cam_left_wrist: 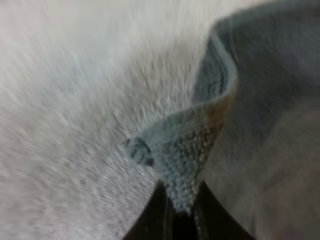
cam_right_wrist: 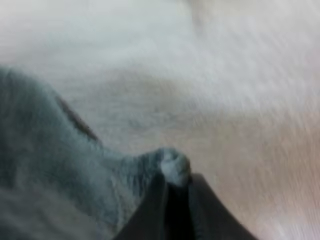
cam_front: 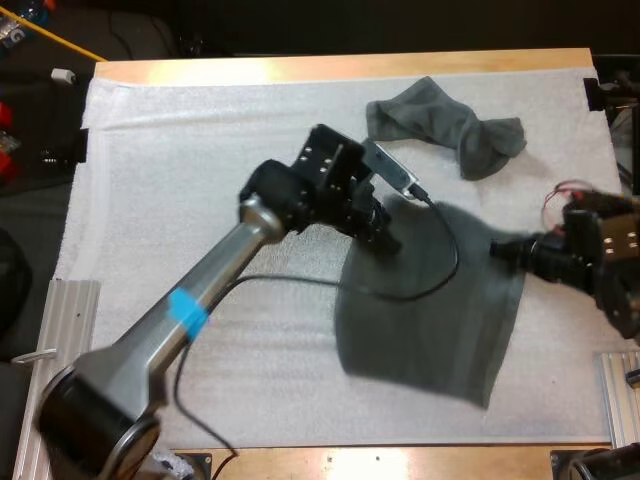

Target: Pick towel from pile, fold and stack

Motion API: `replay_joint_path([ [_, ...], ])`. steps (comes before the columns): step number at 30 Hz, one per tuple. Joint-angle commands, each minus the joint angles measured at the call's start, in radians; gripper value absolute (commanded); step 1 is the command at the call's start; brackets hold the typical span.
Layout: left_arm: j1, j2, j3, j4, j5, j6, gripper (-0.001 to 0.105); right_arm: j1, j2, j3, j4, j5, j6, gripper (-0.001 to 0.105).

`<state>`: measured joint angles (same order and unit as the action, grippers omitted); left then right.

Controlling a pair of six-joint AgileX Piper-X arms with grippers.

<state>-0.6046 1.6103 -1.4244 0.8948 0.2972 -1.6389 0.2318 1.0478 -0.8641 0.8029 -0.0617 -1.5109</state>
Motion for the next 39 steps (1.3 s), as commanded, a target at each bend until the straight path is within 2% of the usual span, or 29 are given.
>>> replay_joint_path([
  [1, -0.001, -0.04, -0.012, 0.014, -0.029, 0.008, 0.0, 0.001, -0.02, -0.034, 0.017, -0.009, -0.023, 0.0],
  [9, -0.001, -0.251, -0.011, 0.105, -0.123, 0.008, 0.0, 0.024, -0.075, -0.209, 0.183, -0.081, -0.078, 0.0],
  [12, -0.001, -0.307, -0.011, 0.161, -0.165, 0.008, 0.0, 0.07, -0.099, -0.233, 0.226, -0.081, -0.086, 0.0],
  [16, -0.012, -0.354, -0.011, 0.256, -0.175, 0.008, 0.0, 0.144, -0.133, -0.249, 0.275, -0.081, -0.086, 0.0],
  [19, -0.046, -0.38, -0.011, 0.343, -0.202, 0.008, 0.0, 0.205, -0.158, -0.259, 0.313, -0.077, -0.077, 0.0],
  [23, -0.117, -0.398, -0.011, 0.459, -0.304, 0.005, 0.0, 0.289, -0.184, -0.263, 0.38, -0.07, -0.036, 0.0],
  [26, -0.153, -0.407, -0.007, 0.52, -0.327, -0.018, 0.0, 0.335, -0.187, -0.263, 0.415, -0.07, -0.032, 0.0],
  [28, -0.159, -0.413, 0.014, 0.518, -0.331, -0.025, 0.0, 0.357, -0.183, -0.263, 0.422, -0.07, -0.03, 0.0],
  [31, -0.149, -0.413, 0.084, 0.476, -0.331, -0.037, 0.0, 0.379, -0.149, -0.263, 0.422, -0.07, -0.03, 0.0],
  [34, -0.131, -0.413, 0.175, 0.363, -0.323, -0.037, 0.0, 0.379, -0.071, -0.261, 0.404, -0.055, -0.038, 0.0],
  [36, -0.1, -0.413, 0.254, 0.26, -0.323, -0.039, 0.0, 0.378, 0.003, -0.261, 0.347, -0.007, -0.038, 0.0],
  [39, -0.051, -0.413, 0.321, 0.157, -0.323, -0.037, 0.0, 0.377, 0.111, -0.261, 0.263, -0.001, -0.04, 0.0],
])
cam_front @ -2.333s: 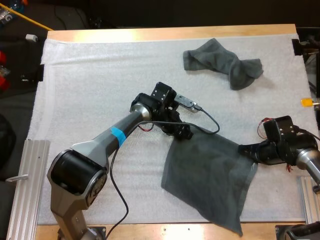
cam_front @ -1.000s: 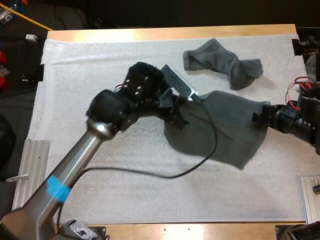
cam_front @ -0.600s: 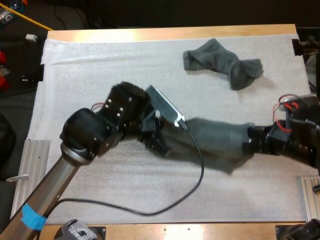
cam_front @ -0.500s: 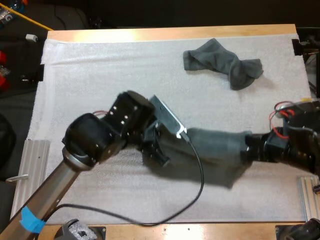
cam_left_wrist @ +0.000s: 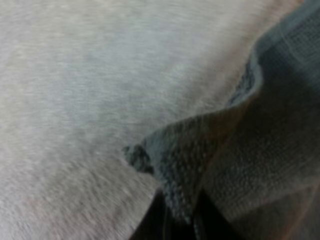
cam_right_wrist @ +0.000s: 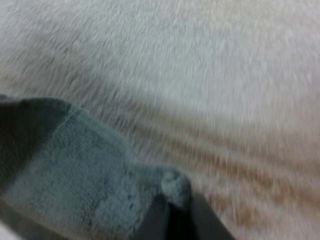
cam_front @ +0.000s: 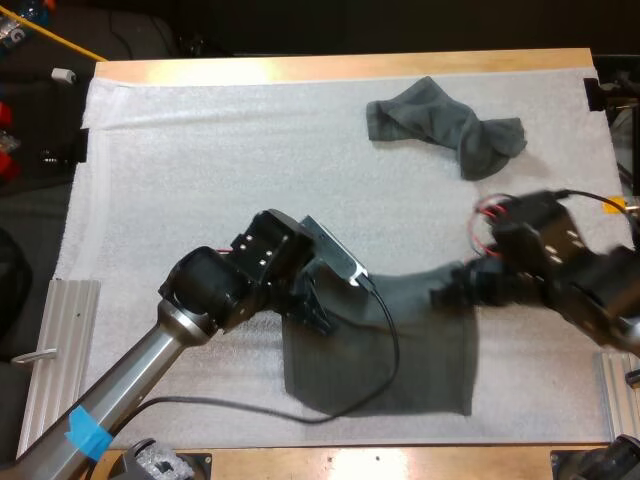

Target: Pick towel from pile, fold and stack

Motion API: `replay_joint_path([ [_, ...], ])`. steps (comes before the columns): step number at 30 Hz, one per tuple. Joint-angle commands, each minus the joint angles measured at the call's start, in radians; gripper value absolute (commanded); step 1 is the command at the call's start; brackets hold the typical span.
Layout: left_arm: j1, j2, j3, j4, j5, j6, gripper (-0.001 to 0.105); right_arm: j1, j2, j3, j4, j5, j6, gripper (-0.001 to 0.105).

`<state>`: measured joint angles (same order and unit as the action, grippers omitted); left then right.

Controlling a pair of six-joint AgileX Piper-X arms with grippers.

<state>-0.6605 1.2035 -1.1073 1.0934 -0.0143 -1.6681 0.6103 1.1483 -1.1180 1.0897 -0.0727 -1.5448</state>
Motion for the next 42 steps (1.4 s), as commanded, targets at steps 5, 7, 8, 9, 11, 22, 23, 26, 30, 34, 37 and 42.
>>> replay_joint_path([
  [5, 0.108, 0.005, 0.076, -0.221, 0.057, 0.021, 0.0, -0.002, 0.161, -0.007, -0.128, 0.088, 0.017, 0.0],
  [7, 0.136, 0.02, 0.094, -0.278, 0.086, 0.021, 0.0, -0.002, 0.207, -0.007, -0.178, 0.125, 0.024, 0.0],
  [8, 0.154, 0.035, 0.105, -0.317, 0.086, 0.021, 0.0, -0.002, 0.231, -0.007, -0.216, 0.125, 0.024, 0.0],
  [9, 0.169, 0.05, 0.112, -0.353, 0.089, 0.021, 0.0, -0.002, 0.255, -0.007, -0.248, 0.125, 0.023, 0.0],
  [11, 0.195, 0.089, 0.118, -0.389, 0.105, 0.021, 0.0, -0.002, 0.288, -0.007, -0.295, 0.14, 0.023, 0.0],
  [22, 0.277, 0.307, 0.118, -0.59, 0.107, 0.021, 0.0, -0.064, 0.451, -0.007, -0.458, 0.249, 0.075, 0.0],
  [23, 0.285, 0.326, 0.118, -0.607, 0.105, 0.021, 0.0, -0.075, 0.463, -0.007, -0.466, 0.264, 0.075, 0.0],
  [26, 0.3, 0.36, 0.118, -0.657, 0.1, 0.021, 0.0, -0.109, 0.489, -0.007, -0.504, 0.28, 0.075, 0.0],
  [30, 0.304, 0.393, 0.118, -0.731, 0.092, 0.021, 0.0, -0.142, 0.519, -0.007, -0.559, 0.277, 0.084, 0.0],
  [34, 0.304, 0.42, 0.118, -0.76, 0.092, 0.021, 0.0, -0.146, 0.537, -0.007, -0.585, 0.277, 0.084, 0.0],
  [37, 0.304, 0.426, 0.118, -0.763, 0.092, 0.021, 0.003, -0.146, 0.547, -0.007, -0.598, 0.272, 0.084, 0.0],
  [42, 0.304, 0.426, 0.111, -0.77, 0.078, 0.021, 0.044, -0.149, 0.547, -0.007, -0.616, 0.222, 0.084, 0.041],
])
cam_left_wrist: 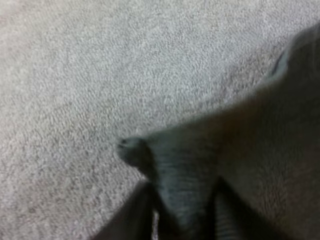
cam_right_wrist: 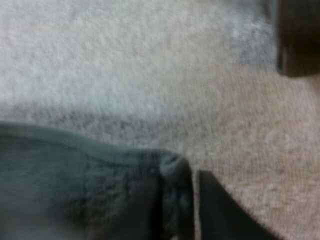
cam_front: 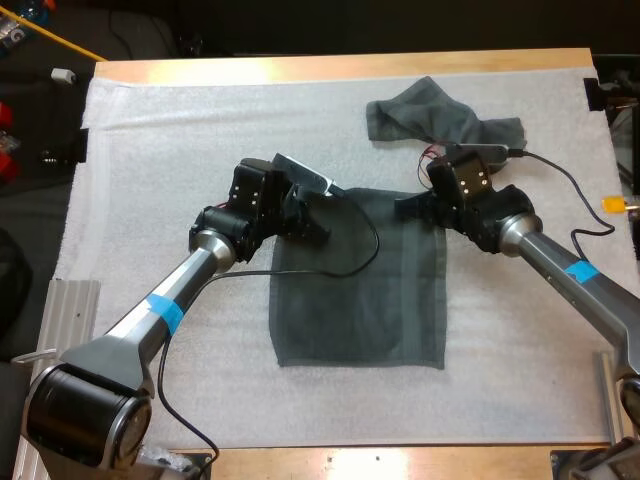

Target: Pick towel from pile, fold and stack

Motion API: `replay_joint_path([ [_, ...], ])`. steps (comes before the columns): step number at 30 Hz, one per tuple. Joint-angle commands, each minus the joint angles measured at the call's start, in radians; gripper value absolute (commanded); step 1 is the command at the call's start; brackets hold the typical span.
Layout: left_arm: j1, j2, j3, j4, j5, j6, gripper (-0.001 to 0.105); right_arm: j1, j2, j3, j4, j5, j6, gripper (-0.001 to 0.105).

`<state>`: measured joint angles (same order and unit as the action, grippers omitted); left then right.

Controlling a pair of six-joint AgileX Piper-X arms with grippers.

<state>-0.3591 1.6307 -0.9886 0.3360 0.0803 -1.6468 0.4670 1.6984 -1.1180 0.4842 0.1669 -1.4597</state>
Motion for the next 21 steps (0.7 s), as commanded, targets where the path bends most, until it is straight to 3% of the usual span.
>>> replay_joint_path([
  [1, 0.002, -0.001, -0.01, -0.011, -0.02, -0.002, 0.05, -0.009, -0.003, -0.007, -0.012, -0.024, -0.001, 0.046],
  [2, 0.002, -0.001, -0.013, -0.004, -0.026, -0.002, 0.06, -0.01, -0.003, -0.007, -0.012, -0.031, -0.001, 0.06],
  [4, 0.002, -0.001, -0.028, 0.028, -0.047, -0.002, 0.065, -0.009, -0.005, -0.007, -0.001, -0.031, -0.001, 0.07],
  [9, 0.002, -0.066, -0.052, 0.144, -0.127, -0.002, 0.055, -0.009, -0.066, -0.007, 0.088, -0.031, 0.035, 0.07],
  [21, 0.002, -0.333, -0.047, 0.456, -0.13, -0.04, 0.055, -0.001, -0.303, -0.007, 0.373, -0.114, 0.036, 0.07],
])
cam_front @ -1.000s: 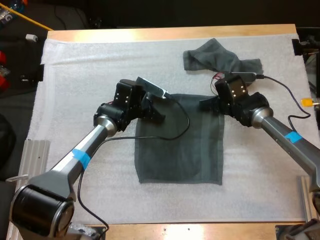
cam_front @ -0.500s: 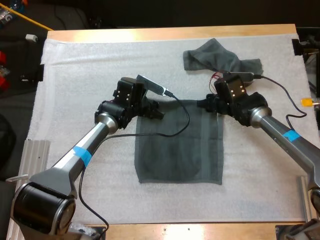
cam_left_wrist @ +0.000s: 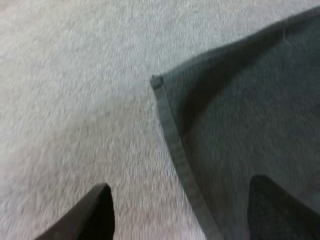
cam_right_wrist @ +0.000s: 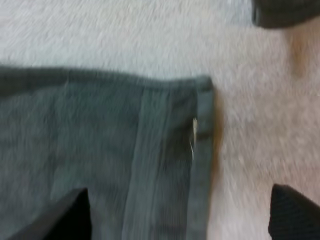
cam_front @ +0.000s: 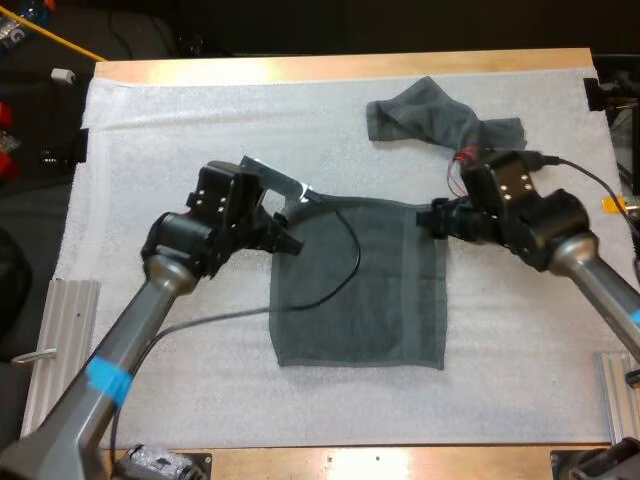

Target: Pick towel from pile, fold and stack

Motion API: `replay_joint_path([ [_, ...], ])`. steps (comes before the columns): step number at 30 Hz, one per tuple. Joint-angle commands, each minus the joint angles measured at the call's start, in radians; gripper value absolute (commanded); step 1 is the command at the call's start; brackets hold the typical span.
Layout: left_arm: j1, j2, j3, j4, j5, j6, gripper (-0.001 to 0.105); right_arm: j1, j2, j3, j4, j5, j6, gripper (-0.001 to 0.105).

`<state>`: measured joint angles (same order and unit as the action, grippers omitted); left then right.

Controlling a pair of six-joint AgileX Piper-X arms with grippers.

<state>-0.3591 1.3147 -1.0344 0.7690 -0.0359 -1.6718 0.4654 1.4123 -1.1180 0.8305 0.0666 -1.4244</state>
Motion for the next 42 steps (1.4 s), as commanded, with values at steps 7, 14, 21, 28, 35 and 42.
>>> replay_joint_path([
  [7, 0.002, -0.179, 0.057, 0.123, 0.036, -0.06, 0.055, 0.076, -0.136, -0.007, 0.142, -0.011, 0.017, 0.07],
  [14, 0.002, -0.386, 0.14, 0.22, 0.093, -0.106, 0.055, 0.233, -0.219, -0.007, 0.226, 0.05, 0.117, 0.07],
  [21, 0.002, -0.539, 0.17, 0.334, 0.152, -0.134, 0.055, 0.357, -0.23, -0.007, 0.327, 0.121, 0.21, 0.07],
  [28, 0.002, -0.611, 0.194, 0.389, 0.165, -0.126, 0.055, 0.431, -0.232, 0.004, 0.342, 0.163, 0.262, 0.07],
  [35, 0.002, -0.634, 0.216, 0.396, 0.167, -0.126, 0.055, 0.435, -0.257, 0.176, 0.262, 0.128, 0.298, 0.07],
  [42, 0.002, -0.634, 0.216, 0.395, 0.192, -0.126, 0.055, 0.433, -0.258, 0.352, 0.097, 0.042, 0.382, 0.07],
])
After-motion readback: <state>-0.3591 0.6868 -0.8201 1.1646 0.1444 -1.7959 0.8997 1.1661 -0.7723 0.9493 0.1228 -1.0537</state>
